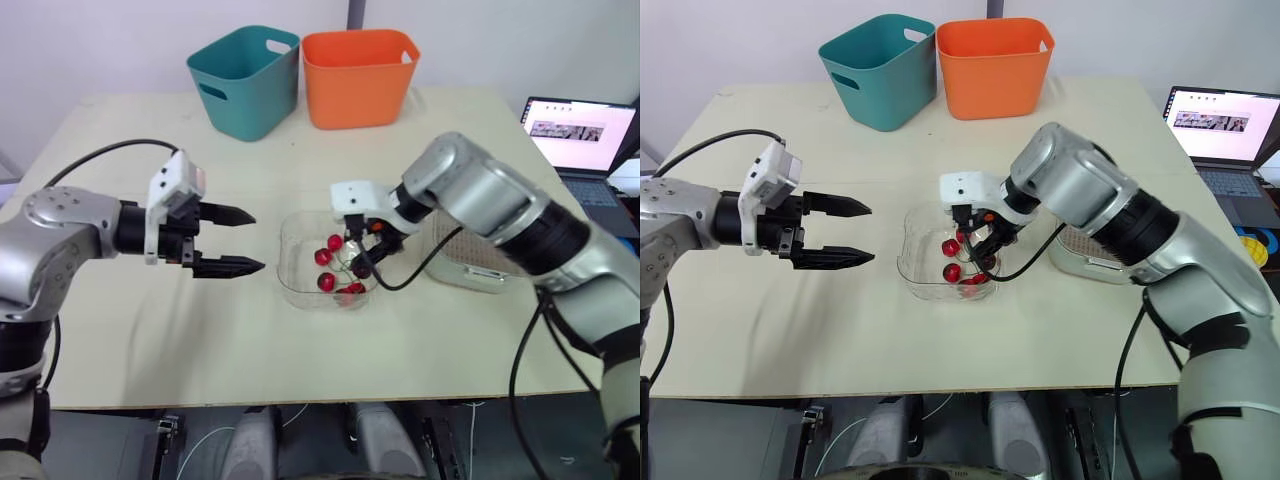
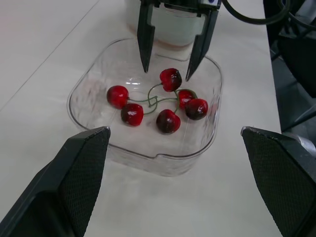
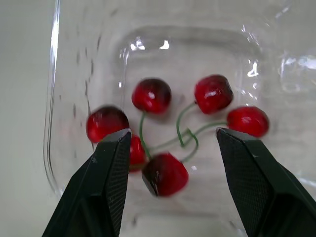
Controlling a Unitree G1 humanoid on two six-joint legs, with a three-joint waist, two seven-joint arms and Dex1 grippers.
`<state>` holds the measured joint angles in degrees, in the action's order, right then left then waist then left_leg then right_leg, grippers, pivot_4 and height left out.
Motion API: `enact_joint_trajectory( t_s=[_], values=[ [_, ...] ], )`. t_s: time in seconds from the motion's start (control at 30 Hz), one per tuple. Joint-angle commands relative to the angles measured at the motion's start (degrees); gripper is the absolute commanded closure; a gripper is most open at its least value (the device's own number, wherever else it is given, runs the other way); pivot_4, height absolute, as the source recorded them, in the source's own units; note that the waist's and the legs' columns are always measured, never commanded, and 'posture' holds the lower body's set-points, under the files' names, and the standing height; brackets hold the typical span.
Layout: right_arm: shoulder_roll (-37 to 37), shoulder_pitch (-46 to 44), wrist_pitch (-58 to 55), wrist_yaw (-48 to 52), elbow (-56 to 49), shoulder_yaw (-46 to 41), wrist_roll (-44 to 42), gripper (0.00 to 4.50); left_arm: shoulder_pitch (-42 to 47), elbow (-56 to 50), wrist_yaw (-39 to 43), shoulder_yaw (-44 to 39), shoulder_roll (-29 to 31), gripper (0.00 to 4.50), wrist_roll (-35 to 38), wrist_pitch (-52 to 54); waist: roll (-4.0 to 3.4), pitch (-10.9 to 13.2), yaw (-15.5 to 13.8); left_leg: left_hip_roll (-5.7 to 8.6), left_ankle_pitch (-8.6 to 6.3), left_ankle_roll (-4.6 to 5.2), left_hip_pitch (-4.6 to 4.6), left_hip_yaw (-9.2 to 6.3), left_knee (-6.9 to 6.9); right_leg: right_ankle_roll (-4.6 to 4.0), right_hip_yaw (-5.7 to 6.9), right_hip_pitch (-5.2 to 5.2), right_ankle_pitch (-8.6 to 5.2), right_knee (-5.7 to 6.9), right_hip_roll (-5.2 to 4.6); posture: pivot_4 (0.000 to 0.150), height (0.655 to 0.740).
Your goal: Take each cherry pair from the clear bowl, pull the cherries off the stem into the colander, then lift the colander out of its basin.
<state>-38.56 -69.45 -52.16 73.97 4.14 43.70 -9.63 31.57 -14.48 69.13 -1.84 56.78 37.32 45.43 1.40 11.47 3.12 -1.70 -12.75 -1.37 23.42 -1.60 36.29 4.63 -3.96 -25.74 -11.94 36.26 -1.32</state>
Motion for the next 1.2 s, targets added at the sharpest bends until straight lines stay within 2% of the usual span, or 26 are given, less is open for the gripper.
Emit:
enact_joint_trajectory(
  t_s=[0.03,0.13,0.43,0.67,1.17,1.2],
  values=[
    [2.04,0.05,-4.49,-3.08,-0.53,-4.08,0.43,1.63,0.01,-0.09,0.89,-1.73,2.04,0.0,-1.18,-1.97,0.0,0.0,0.0,0.0,0.0,0.0,0.0,0.0,-0.01,0.0,0.0,0.0,0.0,0.0,-0.01,0.15,0.74],
    [4.41,1.26,-9.38,-5.95,-1.14,-5.18,0.18,1.63,-1.06,0.36,1.84,-0.65,3.14,0.0,-3.06,-3.92,0.0,0.0,0.02,0.0,0.0,0.0,-0.01,0.0,-0.01,-0.01,0.0,0.0,0.0,0.0,-0.01,0.15,0.74],
    [10.43,4.05,-20.62,-14.74,-0.01,-7.75,-0.71,1.63,-1.41,1.78,2.15,-0.2,1.64,0.0,-4.02,-6.17,0.0,0.0,0.15,0.0,0.0,0.0,0.0,0.0,-0.01,-0.01,0.0,0.0,0.0,0.0,0.0,0.15,0.74],
    [14.56,4.26,-20.94,-20.87,4.76,-9.75,0.15,1.63,-2.55,2.23,2.26,-0.44,1.1,0.0,-4.6,-7.78,0.01,0.0,0.8,0.0,0.0,0.0,0.0,-0.03,-0.03,0.03,0.0,0.0,0.03,0.01,0.01,0.15,0.74],
    [19.97,5.46,-21.96,-26.51,8.48,-11.24,-1.18,1.63,-2.64,1.6,1.06,-0.6,0.62,0.0,-4.52,-7.73,0.01,0.0,0.88,-0.02,0.0,0.0,0.0,-0.07,-0.04,0.2,0.0,0.01,0.12,0.01,0.06,0.15,0.74],
    [20.17,5.51,-21.77,-26.9,8.87,-11.41,-1.12,1.94,-2.64,1.58,1.01,-0.6,0.63,0.0,-4.5,-7.71,0.01,0.0,0.88,-0.02,0.0,0.0,0.0,-0.07,-0.04,0.2,0.0,0.0,0.12,0.01,0.07,0.15,0.74]
  ],
)
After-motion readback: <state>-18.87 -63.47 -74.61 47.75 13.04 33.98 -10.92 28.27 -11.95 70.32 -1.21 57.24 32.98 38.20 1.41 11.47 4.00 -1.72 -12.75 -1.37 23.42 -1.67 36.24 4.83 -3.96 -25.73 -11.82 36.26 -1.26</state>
